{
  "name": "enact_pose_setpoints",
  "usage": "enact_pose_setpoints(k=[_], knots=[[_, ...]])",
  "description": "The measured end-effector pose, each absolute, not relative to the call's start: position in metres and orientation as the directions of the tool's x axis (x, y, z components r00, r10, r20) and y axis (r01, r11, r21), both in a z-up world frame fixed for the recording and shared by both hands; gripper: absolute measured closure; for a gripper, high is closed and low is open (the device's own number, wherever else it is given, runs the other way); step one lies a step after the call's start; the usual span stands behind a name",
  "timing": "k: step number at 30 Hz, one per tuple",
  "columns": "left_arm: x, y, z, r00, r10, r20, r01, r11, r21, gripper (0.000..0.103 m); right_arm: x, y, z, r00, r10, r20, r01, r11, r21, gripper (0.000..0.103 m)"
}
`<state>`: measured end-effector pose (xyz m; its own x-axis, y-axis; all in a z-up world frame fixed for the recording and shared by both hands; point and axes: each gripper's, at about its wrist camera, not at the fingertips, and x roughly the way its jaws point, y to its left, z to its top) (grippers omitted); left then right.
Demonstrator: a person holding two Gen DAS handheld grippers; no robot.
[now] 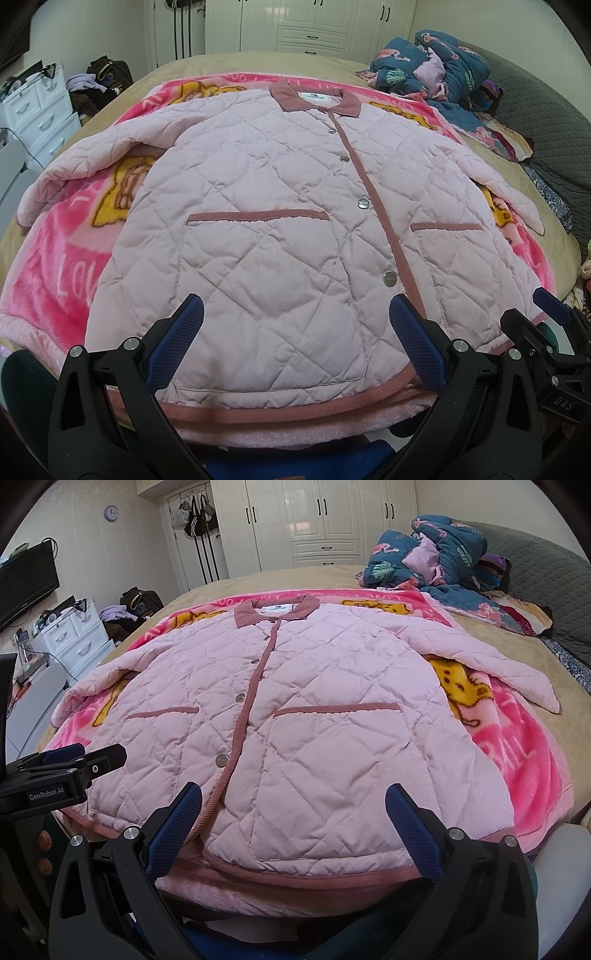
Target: Fold large clothes
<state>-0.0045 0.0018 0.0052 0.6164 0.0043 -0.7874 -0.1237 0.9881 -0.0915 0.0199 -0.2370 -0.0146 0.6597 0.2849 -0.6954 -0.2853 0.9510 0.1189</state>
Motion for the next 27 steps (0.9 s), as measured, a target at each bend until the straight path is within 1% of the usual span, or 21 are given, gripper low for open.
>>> enact_pose_setpoints(k=[27], knots=[[0.006,0.001,0.004,0.609,0.004,-0.793,-0.117,0.989,-0.085,0.009,0.020,-0.233,-0.015,0.656,0.290,-0.697,-0.286,0.950,0.126,0.004]])
